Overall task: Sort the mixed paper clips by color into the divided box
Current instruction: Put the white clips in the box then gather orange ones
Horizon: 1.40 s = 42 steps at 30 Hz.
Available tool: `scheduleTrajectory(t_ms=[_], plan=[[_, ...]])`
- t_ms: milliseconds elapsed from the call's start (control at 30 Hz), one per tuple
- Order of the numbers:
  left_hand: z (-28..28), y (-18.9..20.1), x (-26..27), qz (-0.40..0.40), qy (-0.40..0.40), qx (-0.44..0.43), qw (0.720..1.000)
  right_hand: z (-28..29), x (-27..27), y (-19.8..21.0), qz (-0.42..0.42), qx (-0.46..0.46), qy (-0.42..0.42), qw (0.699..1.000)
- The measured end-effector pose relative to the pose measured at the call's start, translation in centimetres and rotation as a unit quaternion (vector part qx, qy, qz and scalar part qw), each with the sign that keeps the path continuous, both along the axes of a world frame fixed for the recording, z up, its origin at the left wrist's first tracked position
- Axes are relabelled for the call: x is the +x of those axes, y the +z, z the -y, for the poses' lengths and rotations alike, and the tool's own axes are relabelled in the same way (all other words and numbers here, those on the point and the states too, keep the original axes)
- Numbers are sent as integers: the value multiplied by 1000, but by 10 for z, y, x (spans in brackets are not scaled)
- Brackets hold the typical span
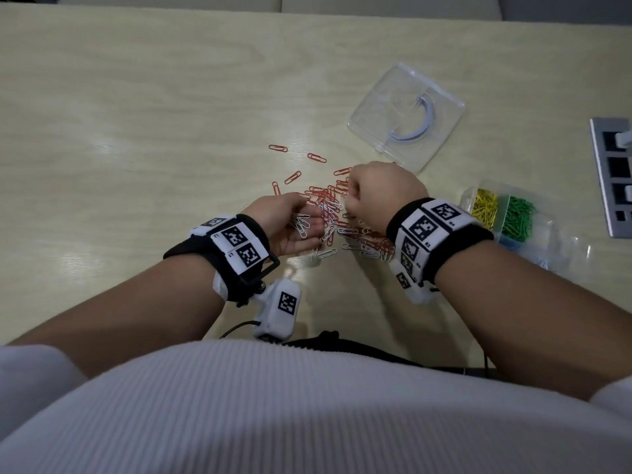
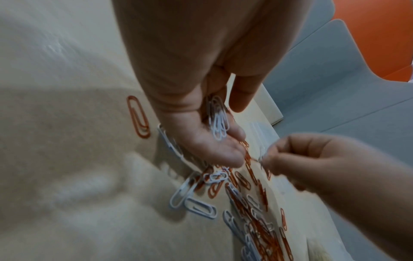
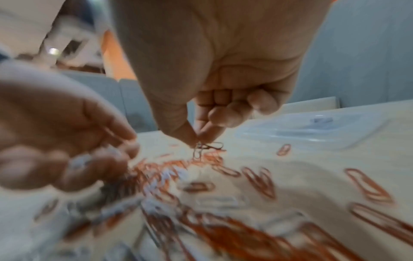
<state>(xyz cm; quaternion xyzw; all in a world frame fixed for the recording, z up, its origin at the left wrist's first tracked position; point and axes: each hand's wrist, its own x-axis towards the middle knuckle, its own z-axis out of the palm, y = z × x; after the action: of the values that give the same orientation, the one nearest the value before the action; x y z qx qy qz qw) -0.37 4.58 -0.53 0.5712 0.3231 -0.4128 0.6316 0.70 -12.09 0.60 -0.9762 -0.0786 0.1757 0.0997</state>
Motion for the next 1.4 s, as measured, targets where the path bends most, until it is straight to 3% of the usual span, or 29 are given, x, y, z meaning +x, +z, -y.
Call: scheduleTrajectory(t_ms=[67, 167, 467, 633, 800, 933, 1033, 1233, 1400], plan=[[4, 1, -2, 4, 3, -19, 1000, -9, -1, 6, 4, 69, 32, 997], [9, 3, -2, 19, 14, -38, 999, -22, -4, 8, -8, 100, 59, 993], [-1, 0, 1, 6, 35, -47, 998, -6, 0, -2, -17, 107, -29, 994], [-4, 1, -1, 31, 19, -50, 998, -13, -1, -4, -55, 202, -23, 978], [-4, -2, -4, 45, 6, -47, 998, -9, 4, 0, -96, 232, -63, 966], [-5, -3, -2, 47, 18, -32, 998, -1, 9, -1, -35, 206, -128, 969], [-7, -2, 1, 33, 7, -21, 999, 4, 10, -5, 30, 118, -153, 981], [-7, -1, 2, 9, 12, -1, 1000, -13, 5, -17, -25, 11, -35, 999], [-10, -2, 1, 6, 11, 4, 1000, -19, -1, -27, -39, -48, 5, 998]])
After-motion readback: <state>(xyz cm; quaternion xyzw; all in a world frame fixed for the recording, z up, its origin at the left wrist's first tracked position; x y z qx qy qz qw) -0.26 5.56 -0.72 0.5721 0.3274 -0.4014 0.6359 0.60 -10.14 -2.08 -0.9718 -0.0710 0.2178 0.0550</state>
